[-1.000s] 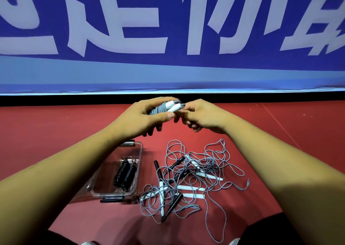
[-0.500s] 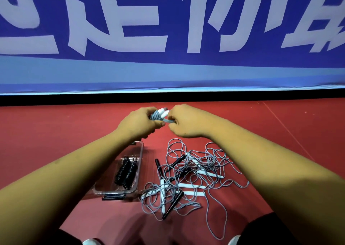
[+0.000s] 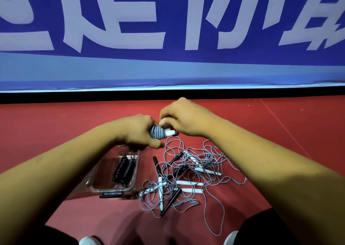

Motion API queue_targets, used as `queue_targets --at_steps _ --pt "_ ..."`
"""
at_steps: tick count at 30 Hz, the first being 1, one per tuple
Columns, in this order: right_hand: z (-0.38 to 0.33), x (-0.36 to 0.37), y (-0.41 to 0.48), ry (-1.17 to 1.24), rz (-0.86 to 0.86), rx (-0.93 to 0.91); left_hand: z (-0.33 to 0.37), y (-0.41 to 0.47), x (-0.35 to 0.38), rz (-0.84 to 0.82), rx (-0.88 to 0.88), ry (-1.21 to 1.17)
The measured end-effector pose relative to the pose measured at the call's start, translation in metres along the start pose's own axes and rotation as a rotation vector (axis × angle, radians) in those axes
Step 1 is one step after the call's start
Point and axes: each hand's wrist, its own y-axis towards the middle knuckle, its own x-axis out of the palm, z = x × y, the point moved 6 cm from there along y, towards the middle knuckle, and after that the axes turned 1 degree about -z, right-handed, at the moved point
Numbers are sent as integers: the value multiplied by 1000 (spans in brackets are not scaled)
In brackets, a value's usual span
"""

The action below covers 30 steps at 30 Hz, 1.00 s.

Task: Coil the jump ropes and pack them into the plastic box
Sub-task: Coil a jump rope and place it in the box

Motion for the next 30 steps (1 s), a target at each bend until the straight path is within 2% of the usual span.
queue_targets --at_steps 5,9,13,15,17,19,22,26,30 --pt "11 -13 -5 437 40 120 6 -6 -12 134 159 -11" --pt "17 -13 -6 849 33 210 7 -12 -31 388 281 232" --pt "22 -15 -9 1061 18 249 19 -25 -41 593 317 341" --pt "24 -17 -11 1149 12 265 27 -33 -41 640 396 191" --pt "25 -18 -9 1196 36 264 30 -36 -43 634 450 -132" --pt "28 -16 -7 1237 74 263 31 -35 -40 578 432 -451" --pt "30 -11 -4 1273 113 308 34 -33 -35 536 421 -803" --pt "30 -12 -1 1296 216 330 36 -27 -36 566 373 -1064" --pt "32 -15 -7 1223 318 315 29 -21 -33 512 280 -1261"
